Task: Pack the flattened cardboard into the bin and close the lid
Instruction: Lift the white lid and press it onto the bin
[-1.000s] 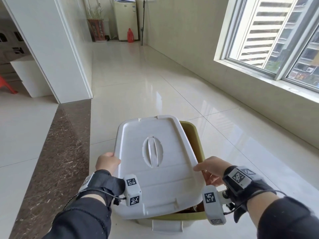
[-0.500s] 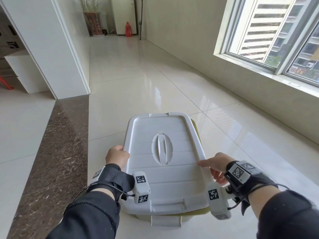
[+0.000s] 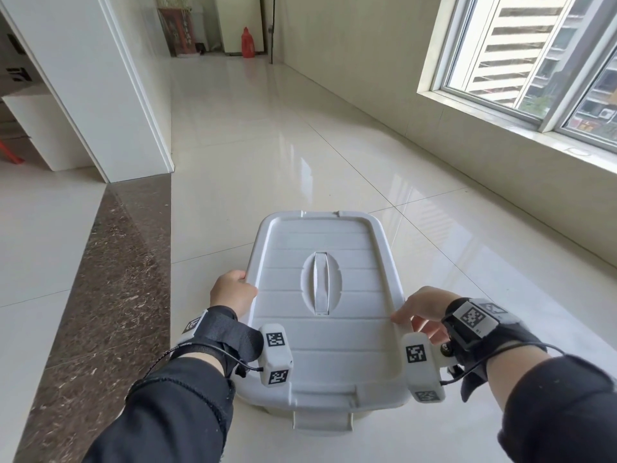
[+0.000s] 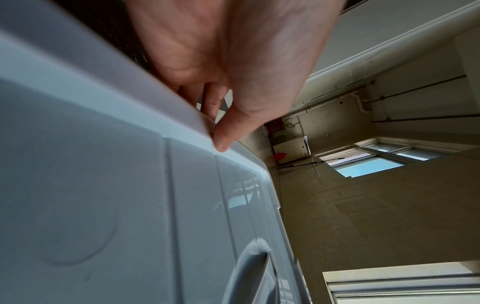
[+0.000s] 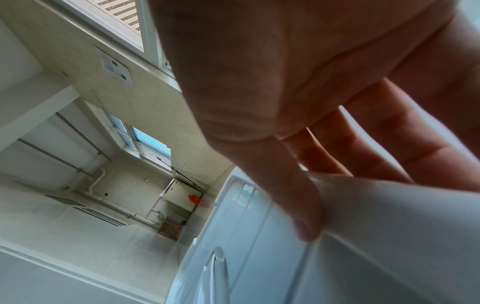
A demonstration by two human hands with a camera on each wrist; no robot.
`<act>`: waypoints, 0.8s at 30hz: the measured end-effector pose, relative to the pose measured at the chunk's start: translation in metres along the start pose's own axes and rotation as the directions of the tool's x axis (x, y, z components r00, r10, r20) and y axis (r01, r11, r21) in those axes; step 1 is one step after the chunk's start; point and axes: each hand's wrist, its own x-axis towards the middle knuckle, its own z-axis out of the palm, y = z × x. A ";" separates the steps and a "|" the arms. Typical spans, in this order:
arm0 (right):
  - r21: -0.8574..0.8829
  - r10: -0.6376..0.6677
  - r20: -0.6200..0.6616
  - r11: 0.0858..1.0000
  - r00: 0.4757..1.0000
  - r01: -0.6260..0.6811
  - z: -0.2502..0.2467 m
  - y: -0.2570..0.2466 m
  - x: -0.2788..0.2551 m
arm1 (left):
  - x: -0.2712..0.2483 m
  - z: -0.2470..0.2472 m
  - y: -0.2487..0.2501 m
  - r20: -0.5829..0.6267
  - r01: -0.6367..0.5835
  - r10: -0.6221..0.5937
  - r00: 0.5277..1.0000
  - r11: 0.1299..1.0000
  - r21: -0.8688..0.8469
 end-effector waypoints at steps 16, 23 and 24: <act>0.083 0.044 0.024 0.996 0.999 -0.045 0.006 0.008 0.016 | -0.004 -0.003 -0.003 0.033 0.072 -0.071 0.997 0.996 -0.054; 0.178 0.052 -0.022 0.983 0.998 -0.048 0.016 0.011 0.014 | -0.006 -0.008 -0.013 0.082 0.171 -0.170 0.982 0.985 -0.013; 0.218 0.056 -0.025 0.975 0.998 -0.049 0.018 0.012 0.015 | -0.004 -0.009 -0.016 0.101 0.199 -0.196 0.975 0.980 -0.022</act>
